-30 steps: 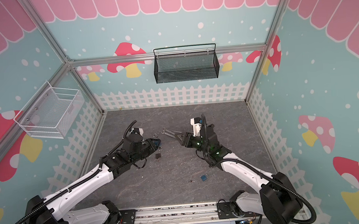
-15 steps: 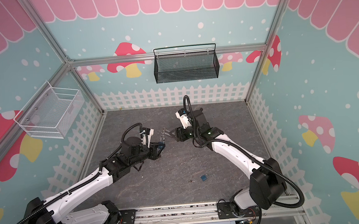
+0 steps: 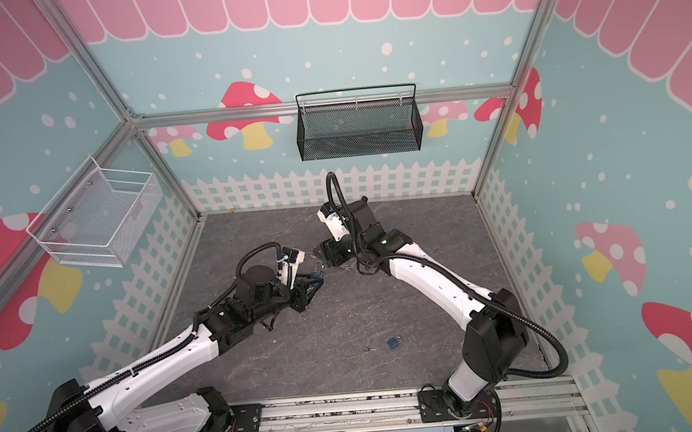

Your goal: Unlock with the key

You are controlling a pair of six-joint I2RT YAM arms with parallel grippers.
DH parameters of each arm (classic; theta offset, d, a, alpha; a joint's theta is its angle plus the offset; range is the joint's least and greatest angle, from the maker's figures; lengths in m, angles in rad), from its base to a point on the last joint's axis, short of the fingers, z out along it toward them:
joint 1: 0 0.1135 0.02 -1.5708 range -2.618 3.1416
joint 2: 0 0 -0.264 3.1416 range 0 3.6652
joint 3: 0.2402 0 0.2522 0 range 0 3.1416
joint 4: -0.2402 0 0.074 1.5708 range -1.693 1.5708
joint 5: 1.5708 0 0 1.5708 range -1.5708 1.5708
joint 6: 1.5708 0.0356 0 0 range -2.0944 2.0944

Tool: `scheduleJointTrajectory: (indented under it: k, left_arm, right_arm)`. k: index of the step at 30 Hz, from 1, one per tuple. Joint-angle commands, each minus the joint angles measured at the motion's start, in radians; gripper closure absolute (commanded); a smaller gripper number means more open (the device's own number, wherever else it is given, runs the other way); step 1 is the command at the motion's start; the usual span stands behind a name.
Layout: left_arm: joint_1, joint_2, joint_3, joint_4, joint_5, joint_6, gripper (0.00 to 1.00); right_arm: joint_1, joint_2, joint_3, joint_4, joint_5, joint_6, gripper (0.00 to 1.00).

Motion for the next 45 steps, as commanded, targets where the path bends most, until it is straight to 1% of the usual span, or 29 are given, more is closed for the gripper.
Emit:
scheduleJointTrajectory:
  k: [1,5,7,11,16,19,22,29,34,40,43,45]
  left_arm:
    - [-0.004,-0.031,0.003,0.040,-0.031,0.052,1.00]
    - [-0.005,-0.044,-0.003,0.041,-0.041,0.060,1.00]
    - [-0.005,-0.050,-0.004,0.040,-0.058,0.055,1.00]
    - [-0.006,-0.052,-0.011,0.048,-0.042,0.060,1.00]
    - [-0.008,-0.031,0.003,0.030,-0.037,0.064,1.00]
    - [-0.011,-0.022,0.008,0.038,-0.030,0.065,1.00]
    - [-0.014,-0.011,0.016,0.047,-0.031,0.063,1.00]
    - [-0.020,-0.017,0.025,0.043,-0.047,0.072,1.00]
    - [-0.024,-0.022,0.015,0.060,-0.054,0.080,1.00]
    - [-0.025,-0.013,0.020,0.060,-0.058,0.094,1.00]
    - [-0.027,-0.014,0.017,0.057,-0.056,0.104,1.00]
    - [-0.028,-0.020,0.012,0.057,-0.057,0.110,1.00]
  right_arm:
    - [0.013,0.016,0.036,-0.062,0.052,-0.037,0.33]
    - [0.014,0.041,0.074,-0.120,0.089,-0.056,0.33]
    - [0.014,0.042,0.073,-0.125,0.083,-0.056,0.33]
    - [0.014,0.031,0.077,-0.129,0.093,-0.053,0.33]
    - [0.019,-0.021,0.102,-0.120,0.077,-0.050,0.33]
    - [0.041,-0.025,0.117,-0.130,0.064,-0.046,0.33]
    - [0.062,0.005,0.136,-0.152,0.069,-0.050,0.32]
    - [0.064,0.070,0.205,-0.252,0.136,-0.065,0.32]
    - [0.067,0.098,0.236,-0.317,0.127,-0.083,0.32]
    - [0.066,0.115,0.261,-0.379,0.201,-0.097,0.32]
    - [0.066,0.120,0.269,-0.400,0.199,-0.108,0.31]
    - [0.062,0.131,0.279,-0.430,0.176,-0.126,0.30]
